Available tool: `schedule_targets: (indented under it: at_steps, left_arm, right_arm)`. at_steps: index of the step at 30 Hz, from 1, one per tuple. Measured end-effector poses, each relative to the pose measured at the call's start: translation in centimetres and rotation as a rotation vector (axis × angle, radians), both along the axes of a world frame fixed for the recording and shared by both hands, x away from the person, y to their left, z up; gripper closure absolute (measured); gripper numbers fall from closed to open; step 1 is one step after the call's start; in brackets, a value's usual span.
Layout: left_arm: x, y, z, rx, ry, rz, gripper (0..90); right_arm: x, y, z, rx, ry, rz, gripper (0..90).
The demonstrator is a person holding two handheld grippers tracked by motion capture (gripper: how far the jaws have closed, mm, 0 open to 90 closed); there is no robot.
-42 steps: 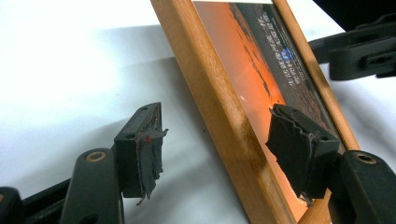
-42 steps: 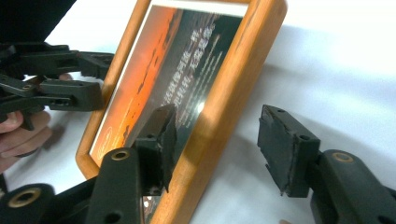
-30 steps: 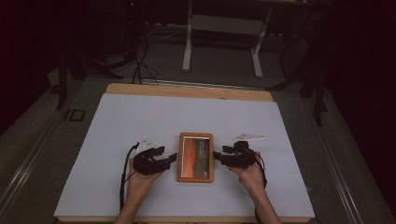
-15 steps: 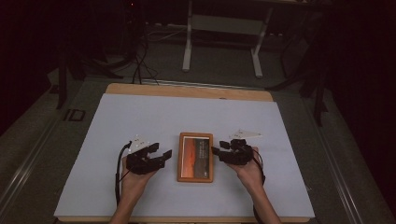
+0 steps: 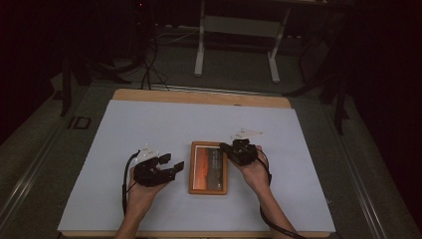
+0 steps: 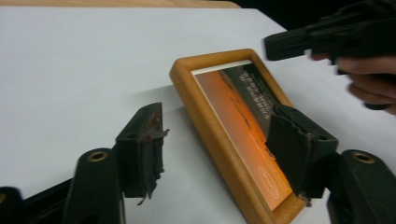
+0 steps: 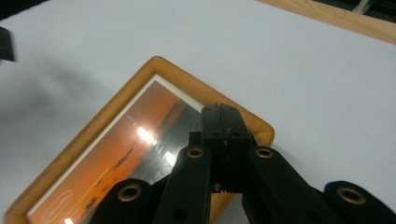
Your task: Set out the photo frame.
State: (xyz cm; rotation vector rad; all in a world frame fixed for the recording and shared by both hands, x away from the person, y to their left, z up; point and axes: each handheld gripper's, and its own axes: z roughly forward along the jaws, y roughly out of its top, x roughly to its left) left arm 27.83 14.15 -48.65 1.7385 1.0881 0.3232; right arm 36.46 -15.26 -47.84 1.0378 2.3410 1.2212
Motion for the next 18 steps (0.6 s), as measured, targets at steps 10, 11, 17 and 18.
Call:
schedule_targets:
  at_steps: [10, 11, 17, 18]
  left_arm:
    - [-0.2, 0.0, 0.2, 0.006, -0.019, -0.034, 33.3]
    - [-0.1, 0.0, 0.2, 0.008, -0.017, -0.033, 33.3]
    - [-0.2, -0.1, 0.2, 0.008, -0.012, -0.039, 33.7]
    - [-0.2, -0.1, 0.2, 0.006, -0.013, -0.039, 33.7]
  right_arm:
    - [1.1, 0.5, -1.4, -0.034, -0.001, -0.042, 90.0]
    - [1.1, 0.5, -1.5, -0.032, 0.003, -0.039, 90.0]
    - [1.3, 0.4, -1.6, -0.023, 0.01, -0.035, 90.0]
    - [1.3, 0.3, -1.6, -0.021, 0.011, -0.033, 90.0]
